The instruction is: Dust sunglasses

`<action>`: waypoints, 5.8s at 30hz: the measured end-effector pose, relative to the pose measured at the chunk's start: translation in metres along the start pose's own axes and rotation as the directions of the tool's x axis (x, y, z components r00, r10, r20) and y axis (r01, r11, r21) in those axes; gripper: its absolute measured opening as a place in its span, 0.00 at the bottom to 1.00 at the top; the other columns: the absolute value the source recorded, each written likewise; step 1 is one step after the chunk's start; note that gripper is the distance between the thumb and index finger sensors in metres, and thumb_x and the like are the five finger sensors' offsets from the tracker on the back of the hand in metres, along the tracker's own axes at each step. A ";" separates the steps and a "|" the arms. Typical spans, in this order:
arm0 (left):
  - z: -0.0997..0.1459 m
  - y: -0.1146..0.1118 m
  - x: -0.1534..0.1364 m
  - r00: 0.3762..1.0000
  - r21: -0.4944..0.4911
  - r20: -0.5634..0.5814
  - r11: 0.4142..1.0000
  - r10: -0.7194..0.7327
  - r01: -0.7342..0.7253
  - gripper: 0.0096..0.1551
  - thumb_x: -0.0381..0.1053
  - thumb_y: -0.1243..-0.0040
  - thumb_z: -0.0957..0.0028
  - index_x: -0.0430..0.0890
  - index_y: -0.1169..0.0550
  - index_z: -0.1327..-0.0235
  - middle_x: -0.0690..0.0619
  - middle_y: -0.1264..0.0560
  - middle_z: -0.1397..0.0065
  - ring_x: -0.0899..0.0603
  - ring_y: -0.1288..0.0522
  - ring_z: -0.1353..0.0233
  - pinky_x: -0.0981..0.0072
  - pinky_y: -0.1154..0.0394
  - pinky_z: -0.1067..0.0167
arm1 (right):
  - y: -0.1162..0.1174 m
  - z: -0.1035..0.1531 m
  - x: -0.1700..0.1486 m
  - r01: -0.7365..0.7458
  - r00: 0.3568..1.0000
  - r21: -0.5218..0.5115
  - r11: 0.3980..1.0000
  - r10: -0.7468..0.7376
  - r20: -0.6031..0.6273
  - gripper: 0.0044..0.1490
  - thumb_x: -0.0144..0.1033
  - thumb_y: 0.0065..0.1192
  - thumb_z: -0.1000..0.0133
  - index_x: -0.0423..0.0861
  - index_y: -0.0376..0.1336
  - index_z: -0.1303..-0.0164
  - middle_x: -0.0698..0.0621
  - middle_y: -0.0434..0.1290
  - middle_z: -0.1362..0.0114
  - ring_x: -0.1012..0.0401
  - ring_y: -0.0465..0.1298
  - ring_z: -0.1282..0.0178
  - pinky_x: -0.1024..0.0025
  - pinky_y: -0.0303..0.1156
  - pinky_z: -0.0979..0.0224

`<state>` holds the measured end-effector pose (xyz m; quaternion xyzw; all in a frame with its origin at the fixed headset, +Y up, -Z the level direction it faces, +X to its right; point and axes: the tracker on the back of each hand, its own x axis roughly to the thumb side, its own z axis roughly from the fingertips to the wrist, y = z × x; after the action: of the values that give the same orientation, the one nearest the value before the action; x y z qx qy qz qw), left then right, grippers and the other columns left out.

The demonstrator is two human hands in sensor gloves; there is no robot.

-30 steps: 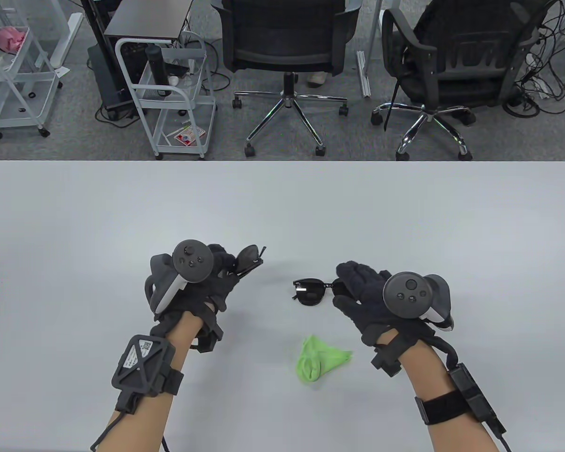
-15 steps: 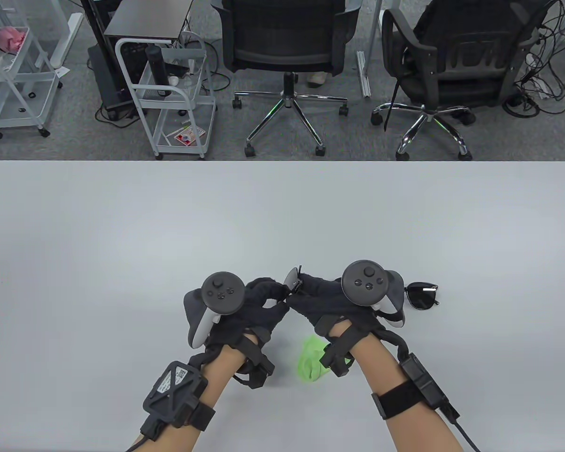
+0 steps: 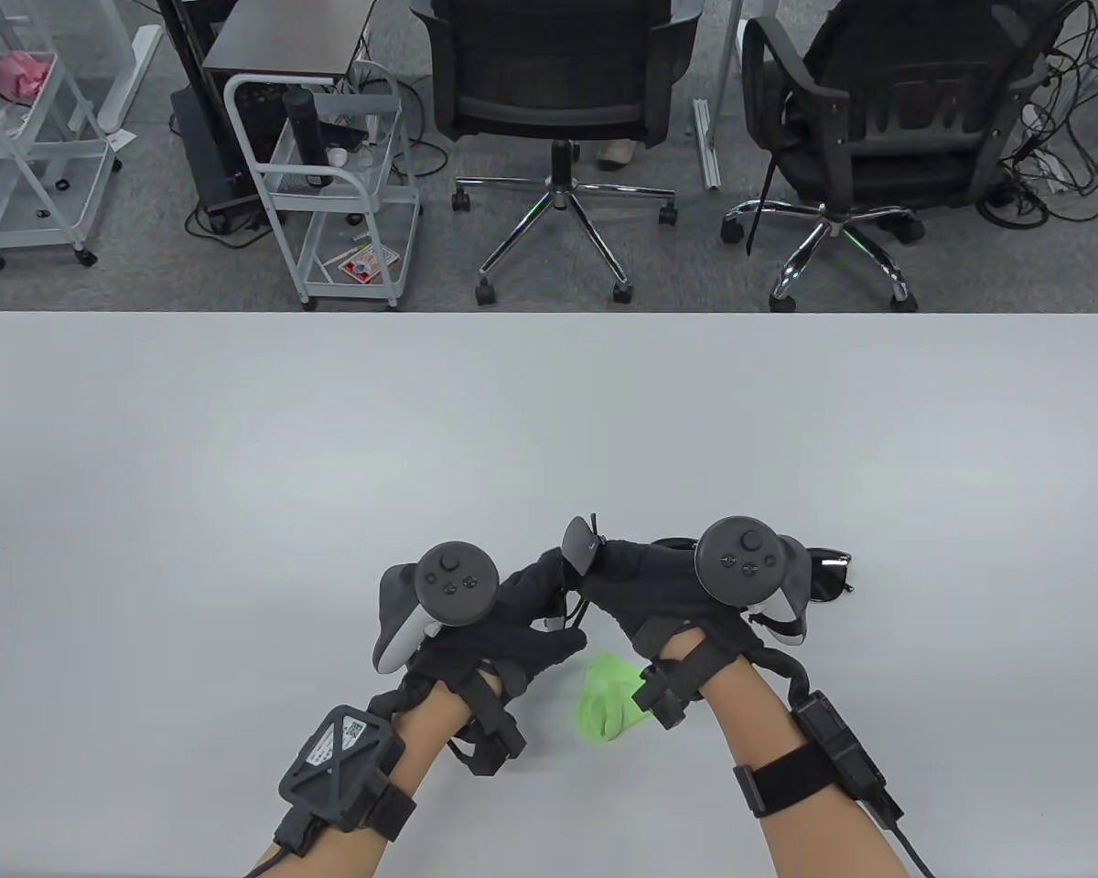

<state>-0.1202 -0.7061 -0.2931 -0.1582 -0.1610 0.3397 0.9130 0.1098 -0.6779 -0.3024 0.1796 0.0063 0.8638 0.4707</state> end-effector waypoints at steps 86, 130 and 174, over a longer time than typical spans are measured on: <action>0.009 0.016 -0.007 0.999 -0.020 0.004 0.999 -0.031 0.032 0.51 0.74 0.35 0.65 0.56 0.32 0.26 0.55 0.26 0.26 0.49 0.13 0.33 0.51 0.28 0.27 | -0.024 0.019 0.049 -0.506 0.807 -0.343 0.792 0.575 0.138 0.38 0.39 0.73 0.50 0.42 0.65 0.28 0.40 0.68 0.22 0.38 0.67 0.23 0.28 0.54 0.29; 0.030 0.019 0.021 0.496 0.449 -0.042 0.427 -0.867 0.785 0.72 0.70 0.25 0.73 0.66 0.61 0.29 0.70 0.52 0.16 0.50 0.43 0.14 0.44 0.45 0.19 | -0.014 0.013 0.030 -0.365 0.900 0.136 0.921 0.312 0.306 0.26 0.42 0.67 0.50 0.45 0.77 0.46 0.47 0.79 0.30 0.40 0.70 0.24 0.25 0.52 0.29; 0.033 0.043 0.013 0.492 0.486 -0.226 0.341 -0.841 0.805 0.58 0.70 0.24 0.71 0.65 0.39 0.25 0.69 0.29 0.27 0.53 0.24 0.27 0.47 0.34 0.24 | 0.102 0.020 0.026 -0.906 0.388 0.370 0.205 0.751 0.534 0.25 0.47 0.75 0.55 0.47 0.77 0.51 0.51 0.83 0.45 0.50 0.81 0.44 0.36 0.65 0.30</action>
<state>-0.1485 -0.6607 -0.2784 0.2154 -0.1463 -0.1316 0.9565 0.0203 -0.7169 -0.2569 0.3974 0.1325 0.8933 -0.1630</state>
